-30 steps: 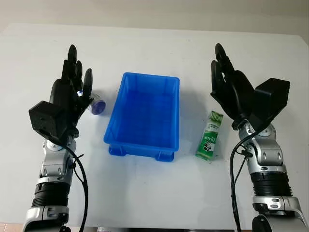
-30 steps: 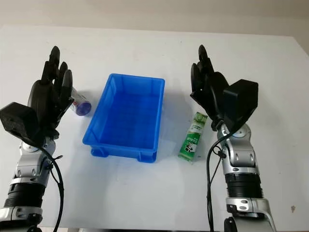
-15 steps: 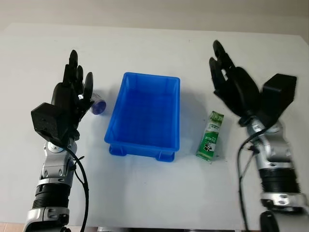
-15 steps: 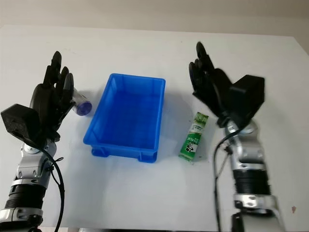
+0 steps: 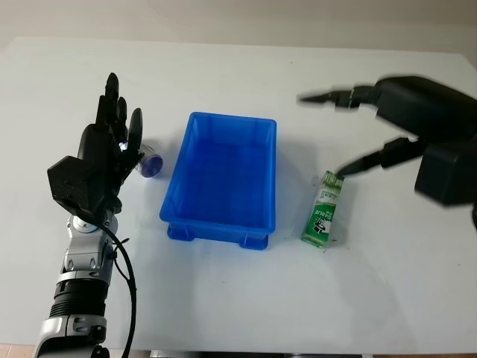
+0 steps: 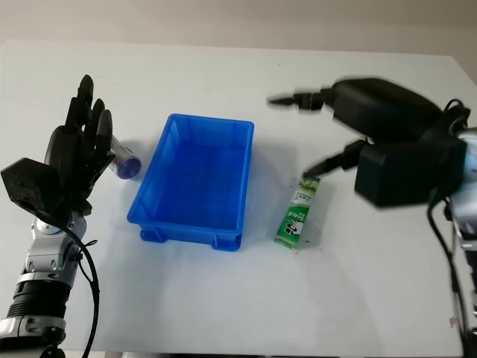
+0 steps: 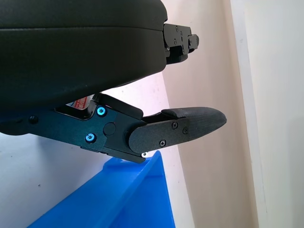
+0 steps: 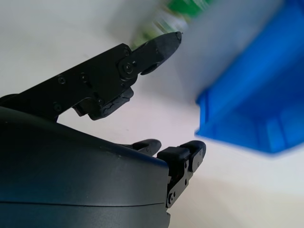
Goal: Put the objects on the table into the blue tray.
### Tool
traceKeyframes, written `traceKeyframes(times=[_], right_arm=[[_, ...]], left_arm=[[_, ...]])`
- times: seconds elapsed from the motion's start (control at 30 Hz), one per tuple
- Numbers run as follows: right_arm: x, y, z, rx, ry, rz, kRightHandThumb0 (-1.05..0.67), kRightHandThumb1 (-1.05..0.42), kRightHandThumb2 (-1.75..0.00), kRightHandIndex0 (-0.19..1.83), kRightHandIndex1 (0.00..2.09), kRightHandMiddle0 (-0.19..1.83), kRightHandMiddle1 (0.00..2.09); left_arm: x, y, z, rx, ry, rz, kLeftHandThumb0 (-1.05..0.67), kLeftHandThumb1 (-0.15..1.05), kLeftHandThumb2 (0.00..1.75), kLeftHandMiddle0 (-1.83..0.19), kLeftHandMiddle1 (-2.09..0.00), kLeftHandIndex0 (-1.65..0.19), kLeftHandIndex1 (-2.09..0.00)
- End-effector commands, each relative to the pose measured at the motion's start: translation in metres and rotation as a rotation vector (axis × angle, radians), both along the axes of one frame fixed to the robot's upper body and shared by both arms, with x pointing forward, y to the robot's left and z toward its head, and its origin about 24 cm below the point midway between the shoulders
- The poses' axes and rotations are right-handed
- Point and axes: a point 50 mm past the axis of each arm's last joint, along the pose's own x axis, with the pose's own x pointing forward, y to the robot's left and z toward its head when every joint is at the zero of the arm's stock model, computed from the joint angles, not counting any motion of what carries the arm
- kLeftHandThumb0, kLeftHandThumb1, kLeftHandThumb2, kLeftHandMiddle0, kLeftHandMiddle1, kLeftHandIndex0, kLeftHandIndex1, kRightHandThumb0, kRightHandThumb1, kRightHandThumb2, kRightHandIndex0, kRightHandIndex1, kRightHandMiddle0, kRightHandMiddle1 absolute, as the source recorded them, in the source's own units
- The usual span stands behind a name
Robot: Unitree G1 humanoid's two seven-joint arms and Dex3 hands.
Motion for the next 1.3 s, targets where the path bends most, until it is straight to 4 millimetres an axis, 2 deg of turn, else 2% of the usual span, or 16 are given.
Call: traceKeyframes(times=[0.0, 0.1, 0.37, 0.53, 0.67, 0.77, 0.8, 0.9, 0.97, 1.07, 1.1, 1.17, 1.27], right_arm=[[-0.003, -0.001, -0.004, -0.082, -0.001, 0.019, -0.32, -0.73, -0.05, 0.38, 0.11, 0.43, 0.06], [-0.006, -0.001, -0.012, -0.143, 0.007, 0.046, -0.22, -0.73, -0.05, 0.39, 0.1, 0.43, 0.06], [-0.007, 0.003, -0.028, -0.24, 0.02, 0.076, -0.18, -0.84, -0.07, 0.43, 0.09, 0.47, 0.07], [-0.004, 0.002, -0.043, -0.234, 0.019, 0.1, -0.19, -0.86, -0.07, 0.47, 0.1, 0.52, 0.08], [0.001, -0.001, -0.059, -0.171, 0.013, 0.135, -0.17, -0.89, -0.07, 0.6, 0.16, 0.66, 0.14], [0.005, 0.0, -0.071, -0.156, 0.012, 0.155, -0.21, -0.91, -0.07, 0.68, 0.21, 0.69, 0.17], [0.006, 0.001, -0.074, -0.159, 0.01, 0.163, -0.23, -0.91, -0.06, 0.67, 0.32, 0.65, 0.27], [0.008, 0.002, -0.082, -0.195, 0.006, 0.185, -0.32, -0.96, -0.06, 0.33, 1.2, 0.31, 1.12], [0.009, 0.003, -0.088, -0.209, 0.005, 0.197, -0.37, -0.99, -0.06, 0.29, 1.38, 0.27, 1.38], [0.011, 0.005, -0.094, -0.213, -0.011, 0.212, -0.43, -1.01, -0.06, 0.34, 1.54, 0.27, 1.6], [0.011, 0.005, -0.096, -0.216, -0.015, 0.215, -0.45, -1.02, -0.06, 0.33, 1.7, 0.26, 1.72], [0.012, 0.005, -0.098, -0.216, -0.034, 0.223, -0.47, -1.03, -0.06, 0.35, 1.85, 0.26, 1.8], [0.014, 0.005, -0.1, -0.22, -0.081, 0.228, -0.53, -1.05, -0.13, 0.46, 1.93, 0.32, 1.82]], left_arm=[[0.003, -0.001, 0.007, 0.006, -0.028, -0.009, -0.69, 1.05, 0.57, 0.02, -0.06, 0.03, -0.06], [0.003, -0.001, 0.008, 0.008, -0.03, -0.007, -0.7, 1.05, 0.56, 0.01, -0.06, 0.02, -0.07], [0.003, -0.001, 0.007, 0.011, -0.026, -0.009, -0.69, 1.05, 0.57, 0.01, -0.05, 0.02, -0.06], [0.003, 0.0, 0.006, 0.009, -0.023, -0.009, -0.69, 1.05, 0.56, 0.01, -0.05, 0.02, -0.06], [0.003, 0.0, 0.006, 0.011, -0.02, -0.012, -0.68, 1.05, 0.56, 0.02, -0.05, 0.03, -0.06], [0.003, 0.0, 0.006, 0.014, -0.021, -0.012, -0.68, 1.05, 0.56, 0.02, -0.05, 0.03, -0.06], [0.003, 0.0, 0.006, 0.017, -0.022, -0.012, -0.68, 1.05, 0.56, 0.02, -0.05, 0.03, -0.06], [0.003, 0.0, 0.006, 0.014, -0.02, -0.008, -0.68, 1.05, 0.56, 0.01, -0.05, 0.03, -0.06], [0.002, 0.001, 0.006, 0.016, -0.015, 0.001, -0.69, 1.05, 0.56, 0.01, -0.06, 0.02, -0.06], [0.002, 0.002, 0.006, 0.021, -0.009, 0.01, -0.7, 1.05, 0.56, 0.0, -0.06, 0.02, -0.06], [0.002, 0.002, 0.006, 0.023, -0.009, 0.011, -0.69, 1.05, 0.56, 0.0, -0.06, 0.02, -0.06], [0.001, 0.002, 0.005, 0.022, -0.009, 0.008, -0.68, 1.05, 0.57, 0.0, -0.06, 0.02, -0.06], [0.002, 0.002, 0.005, 0.018, -0.005, 0.006, -0.68, 1.05, 0.57, 0.01, -0.05, 0.03, -0.05]])
